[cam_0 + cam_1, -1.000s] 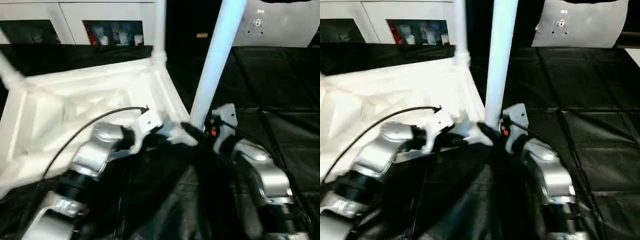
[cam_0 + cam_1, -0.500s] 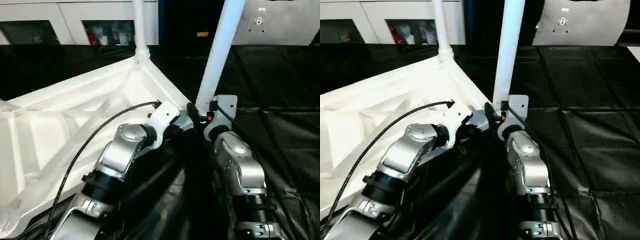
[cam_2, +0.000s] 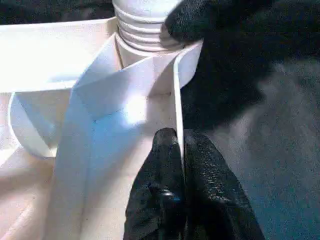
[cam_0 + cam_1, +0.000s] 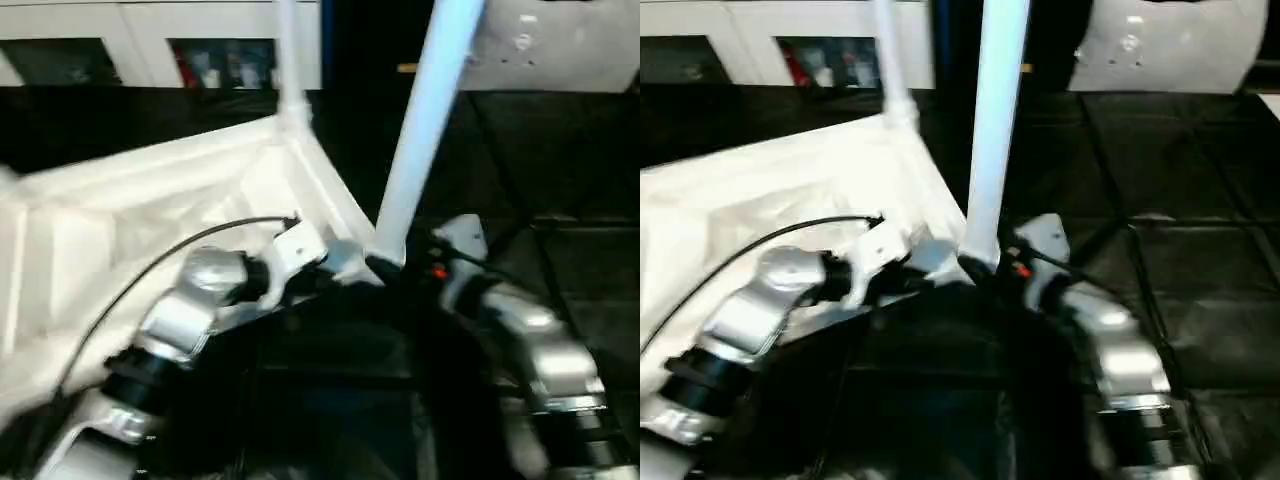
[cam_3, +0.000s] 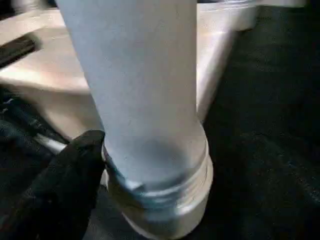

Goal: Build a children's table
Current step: Rotate leg to tighten

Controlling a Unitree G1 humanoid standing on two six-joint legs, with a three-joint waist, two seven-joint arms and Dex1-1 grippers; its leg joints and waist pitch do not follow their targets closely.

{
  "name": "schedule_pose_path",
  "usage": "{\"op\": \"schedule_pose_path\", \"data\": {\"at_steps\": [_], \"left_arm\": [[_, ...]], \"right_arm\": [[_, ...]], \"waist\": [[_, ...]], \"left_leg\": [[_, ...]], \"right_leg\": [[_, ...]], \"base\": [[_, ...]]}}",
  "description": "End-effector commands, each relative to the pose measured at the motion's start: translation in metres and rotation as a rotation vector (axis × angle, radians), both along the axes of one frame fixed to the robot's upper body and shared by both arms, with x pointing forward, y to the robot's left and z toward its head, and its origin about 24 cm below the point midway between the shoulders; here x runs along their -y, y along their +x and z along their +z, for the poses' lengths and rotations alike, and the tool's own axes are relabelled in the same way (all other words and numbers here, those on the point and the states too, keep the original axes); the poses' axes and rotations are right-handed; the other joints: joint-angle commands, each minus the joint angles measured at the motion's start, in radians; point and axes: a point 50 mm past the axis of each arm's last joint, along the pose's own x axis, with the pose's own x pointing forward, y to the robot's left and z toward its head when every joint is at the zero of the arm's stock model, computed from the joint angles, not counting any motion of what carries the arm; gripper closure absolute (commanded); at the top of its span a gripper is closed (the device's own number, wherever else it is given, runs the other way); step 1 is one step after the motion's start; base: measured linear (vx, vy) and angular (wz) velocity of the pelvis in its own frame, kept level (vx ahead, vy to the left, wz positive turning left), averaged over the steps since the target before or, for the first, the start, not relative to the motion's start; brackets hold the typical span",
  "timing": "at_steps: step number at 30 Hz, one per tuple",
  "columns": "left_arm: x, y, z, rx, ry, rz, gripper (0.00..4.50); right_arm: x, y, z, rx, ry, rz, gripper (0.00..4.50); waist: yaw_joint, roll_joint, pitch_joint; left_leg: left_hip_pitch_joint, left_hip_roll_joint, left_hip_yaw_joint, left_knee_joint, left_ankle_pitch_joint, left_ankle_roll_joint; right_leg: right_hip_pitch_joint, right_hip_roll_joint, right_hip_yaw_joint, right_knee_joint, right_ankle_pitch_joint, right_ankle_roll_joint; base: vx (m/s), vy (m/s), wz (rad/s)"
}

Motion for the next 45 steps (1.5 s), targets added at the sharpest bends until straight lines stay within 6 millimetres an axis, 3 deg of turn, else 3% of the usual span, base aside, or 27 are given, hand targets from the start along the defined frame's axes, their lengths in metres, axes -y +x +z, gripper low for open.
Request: {"op": "schedule_pose_path", "data": {"at_steps": [1,3,8,14,15,21,29,38,44,45], "left_arm": [[-0.011,-0.014,-0.014,-0.076,0.102,-0.225,4.50],[-0.013,-0.014,-0.015,-0.082,0.108,-0.238,4.50],[-0.019,-0.016,-0.010,-0.108,0.153,-0.410,4.50],[-0.019,-0.018,-0.008,-0.127,0.167,-0.535,4.50],[-0.019,-0.019,-0.008,-0.131,0.169,-0.557,4.50],[-0.014,-0.019,-0.008,-0.129,0.174,-0.606,4.50],[-0.014,-0.020,-0.009,-0.133,0.169,-0.625,4.50],[-0.016,-0.019,-0.010,-0.138,0.161,-0.613,4.50],[-0.017,-0.019,-0.009,-0.161,0.084,-0.520,4.50],[-0.014,-0.018,-0.007,-0.151,0.040,-0.438,4.50]], "right_arm": [[0.008,-0.004,0.017,0.036,-0.032,0.207,0.10],[0.008,-0.006,0.018,0.033,-0.046,0.247,0.10],[0.002,-0.015,0.020,-0.032,-0.094,0.523,0.10],[-0.004,-0.019,0.017,-0.075,-0.103,0.684,0.10],[-0.005,-0.020,0.016,-0.082,-0.109,0.713,0.36],[-0.015,-0.019,0.013,-0.112,-0.093,0.767,0.68],[-0.017,-0.025,0.011,-0.154,-0.090,0.836,1.34],[-0.018,-0.027,0.009,-0.166,-0.078,0.852,1.86],[-0.019,-0.034,0.005,-0.196,-0.003,0.783,1.91],[-0.021,-0.034,0.001,-0.188,0.053,0.668,1.91]], "waist": [[0.005,-0.007,-0.072],[0.010,-0.005,-0.070],[0.025,-0.013,-0.070],[0.037,-0.014,-0.069],[0.041,-0.013,-0.070],[0.044,-0.017,-0.066],[0.045,-0.019,-0.068],[0.046,-0.020,-0.065],[0.049,-0.016,-0.070],[0.048,-0.015,-0.070]], "left_leg": [[0.017,0.064,-0.027,-0.051,-0.039,0.168],[0.017,0.066,-0.024,-0.050,-0.042,0.173],[0.018,0.068,-0.024,-0.050,-0.045,0.166],[0.019,0.071,-0.023,-0.049,-0.047,0.162],[0.022,0.072,-0.023,-0.049,-0.048,0.161],[0.020,0.073,-0.024,-0.052,-0.057,0.146],[0.018,0.072,-0.024,-0.050,-0.040,0.154],[0.019,0.073,-0.024,-0.054,-0.064,0.139],[0.019,0.074,-0.024,-0.052,-0.044,0.144],[0.019,0.074,-0.024,-0.052,-0.047,0.145]], "right_leg": [[0.064,-0.093,0.060,-0.055,0.058,-0.259],[0.059,-0.093,0.059,-0.054,0.059,-0.264],[0.058,-0.096,0.058,-0.052,0.024,-0.271],[0.053,-0.099,0.060,-0.054,-0.005,-0.271],[0.051,-0.098,0.059,-0.053,-0.009,-0.274],[0.050,-0.100,0.059,-0.053,-0.019,-0.274],[0.053,-0.101,0.059,-0.051,0.001,-0.271],[0.051,-0.102,0.060,-0.057,-0.052,-0.263],[0.053,-0.102,0.060,-0.053,-0.005,-0.274],[0.053,-0.102,0.060,-0.054,-0.009,-0.275]], "base": [[0.000,0.000,0.00],[0.000,0.000,0.00],[0.000,0.000,0.00],[0.000,0.000,0.00],[0.000,0.000,0.00],[0.000,0.000,0.00],[0.000,0.000,0.00],[0.000,0.000,0.00],[0.000,0.000,0.00],[0.000,0.000,0.00]]}}
